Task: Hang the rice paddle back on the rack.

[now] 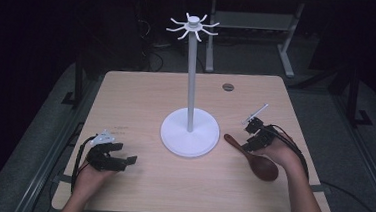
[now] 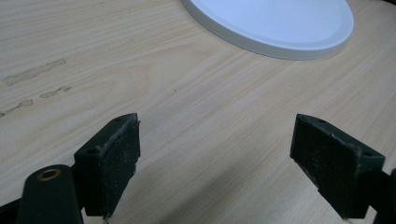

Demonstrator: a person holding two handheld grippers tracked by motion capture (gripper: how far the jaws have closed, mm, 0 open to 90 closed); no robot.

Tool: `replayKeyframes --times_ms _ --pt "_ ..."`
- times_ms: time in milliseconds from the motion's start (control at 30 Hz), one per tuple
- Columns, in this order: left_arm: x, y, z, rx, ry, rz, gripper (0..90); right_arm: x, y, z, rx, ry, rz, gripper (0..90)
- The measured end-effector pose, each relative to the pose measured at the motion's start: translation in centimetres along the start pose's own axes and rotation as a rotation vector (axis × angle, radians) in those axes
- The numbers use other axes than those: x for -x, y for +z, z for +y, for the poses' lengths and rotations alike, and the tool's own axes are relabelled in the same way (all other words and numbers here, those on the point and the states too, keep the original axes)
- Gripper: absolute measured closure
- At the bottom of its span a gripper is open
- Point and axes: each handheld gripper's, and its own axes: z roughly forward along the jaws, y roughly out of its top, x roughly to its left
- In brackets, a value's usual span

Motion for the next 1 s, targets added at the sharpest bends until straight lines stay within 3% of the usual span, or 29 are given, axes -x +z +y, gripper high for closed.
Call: replayKeyframes --times_ms 300,767,1000 --pt "0.0 0.1 0.0 0.002 -0.002 -0.002 15.3 0.1 2.0 1.1 -0.108 -0.015 0.017 68.0" --pt "-0.1 0.1 -0.1 -0.001 0.001 -0.002 15.3 -0.1 3.2 1.3 -0.135 -0.026 0.014 74.6" --pt "0.0 0.1 0.0 -0.014 0.008 -0.001 15.3 -0.8 3.3 1.6 -0.163 -0.04 -0.033 76.0"
